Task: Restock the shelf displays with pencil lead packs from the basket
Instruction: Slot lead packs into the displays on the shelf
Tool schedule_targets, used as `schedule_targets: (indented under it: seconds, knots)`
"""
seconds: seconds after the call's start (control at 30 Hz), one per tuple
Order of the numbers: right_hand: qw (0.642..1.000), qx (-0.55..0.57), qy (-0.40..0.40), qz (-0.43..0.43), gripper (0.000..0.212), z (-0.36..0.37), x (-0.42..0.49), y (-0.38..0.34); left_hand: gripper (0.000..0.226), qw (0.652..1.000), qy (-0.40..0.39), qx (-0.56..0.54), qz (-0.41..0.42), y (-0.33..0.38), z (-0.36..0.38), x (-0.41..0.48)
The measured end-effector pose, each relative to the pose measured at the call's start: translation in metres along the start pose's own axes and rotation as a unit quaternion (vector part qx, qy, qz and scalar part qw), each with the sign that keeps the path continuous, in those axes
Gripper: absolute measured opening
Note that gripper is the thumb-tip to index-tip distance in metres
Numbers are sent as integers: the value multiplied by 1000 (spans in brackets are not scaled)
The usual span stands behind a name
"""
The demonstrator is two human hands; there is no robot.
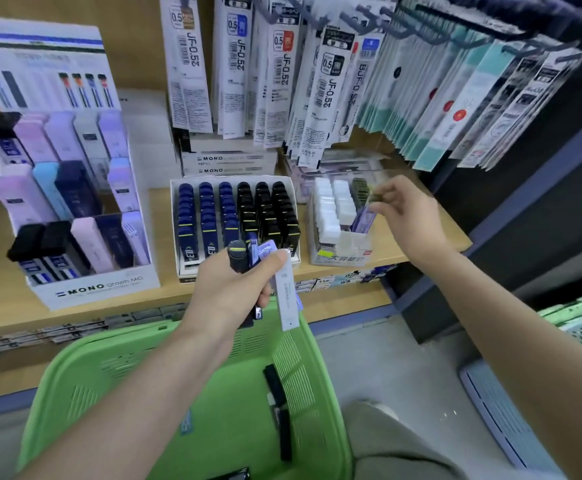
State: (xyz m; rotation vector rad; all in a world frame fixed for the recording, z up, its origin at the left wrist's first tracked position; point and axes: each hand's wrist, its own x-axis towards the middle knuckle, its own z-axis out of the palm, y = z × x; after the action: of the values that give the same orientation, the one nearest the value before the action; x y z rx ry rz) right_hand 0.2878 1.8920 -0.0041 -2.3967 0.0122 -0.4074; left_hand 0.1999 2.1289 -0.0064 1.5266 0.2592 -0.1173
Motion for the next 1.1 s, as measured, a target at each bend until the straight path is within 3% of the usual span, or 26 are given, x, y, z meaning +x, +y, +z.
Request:
schedule_targets:
  seconds: [0.2,0.33,0.47,0.57,0.7,0.87,1.1]
  knots:
    - [997,-71,-6,-40,11,8,0,14,28,1000,-10,1,-9,-4,8,6]
    - [996,-93,6,-7,19,12,-3,14,24,1000,-19,-3,-21,-4,13,6]
    - [999,-8,37,6,16,12,-28,-18,26,999,-6,-16,-33,-5,15,6]
    - [991,116,-71,19,3,16,-64,-52,27,999,7,-32,-41,-7,17,8]
    - [961,162,-216,50,26,21,-93,-74,30,998,32,-44,-42,-6,21,6]
    - [966,134,-215,39,29,25,-95,-82,41,998,36,-31,-44,-6,13,0]
    - [964,165,-211,7,19,27,-93,-105,29,1000,17,-8,11,6,-22,-13]
